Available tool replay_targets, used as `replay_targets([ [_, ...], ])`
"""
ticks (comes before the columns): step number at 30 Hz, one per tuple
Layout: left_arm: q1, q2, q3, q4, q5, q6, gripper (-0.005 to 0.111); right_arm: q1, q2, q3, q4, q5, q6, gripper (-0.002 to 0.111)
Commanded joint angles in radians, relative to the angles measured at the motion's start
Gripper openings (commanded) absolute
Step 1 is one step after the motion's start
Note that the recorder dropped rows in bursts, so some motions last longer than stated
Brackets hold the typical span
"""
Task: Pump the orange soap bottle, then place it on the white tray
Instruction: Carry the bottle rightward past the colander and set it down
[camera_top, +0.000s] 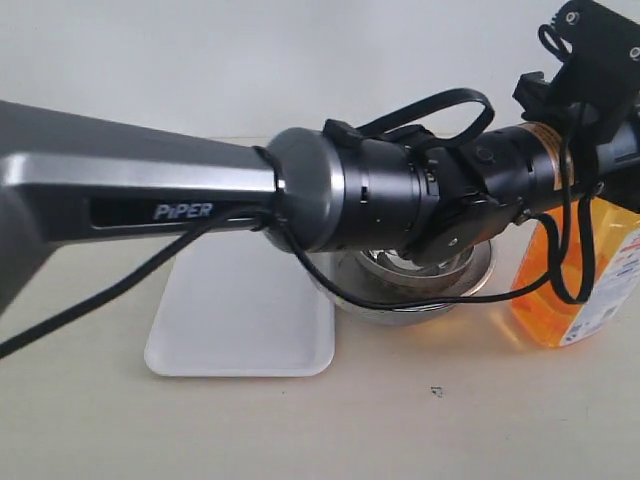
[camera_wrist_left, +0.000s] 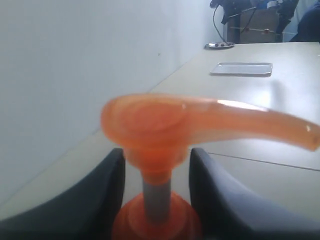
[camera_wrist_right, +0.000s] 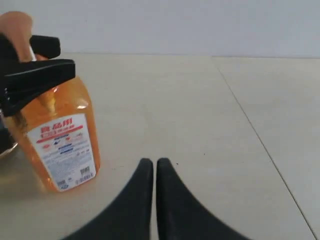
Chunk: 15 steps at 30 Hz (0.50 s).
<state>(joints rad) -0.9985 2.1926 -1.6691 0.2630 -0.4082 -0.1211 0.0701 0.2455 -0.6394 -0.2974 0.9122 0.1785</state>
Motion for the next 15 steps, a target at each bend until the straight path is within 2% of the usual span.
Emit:
replay_targets([
  [1, 0.028, 0.055, -0.111, -0.013, -0.028, 0.049, 0.005, -0.003, -0.007, -0.011, 0.022, 0.016, -0.043, 0.000],
  [8, 0.062, 0.137, -0.219, -0.020, -0.004, 0.049, 0.005, -0.001, -0.007, -0.011, 0.030, 0.016, -0.059, 0.000],
  [15, 0.071, 0.152, -0.257, -0.020, -0.004, 0.008, 0.007, -0.001, -0.007, -0.011, 0.034, 0.018, -0.065, 0.000],
])
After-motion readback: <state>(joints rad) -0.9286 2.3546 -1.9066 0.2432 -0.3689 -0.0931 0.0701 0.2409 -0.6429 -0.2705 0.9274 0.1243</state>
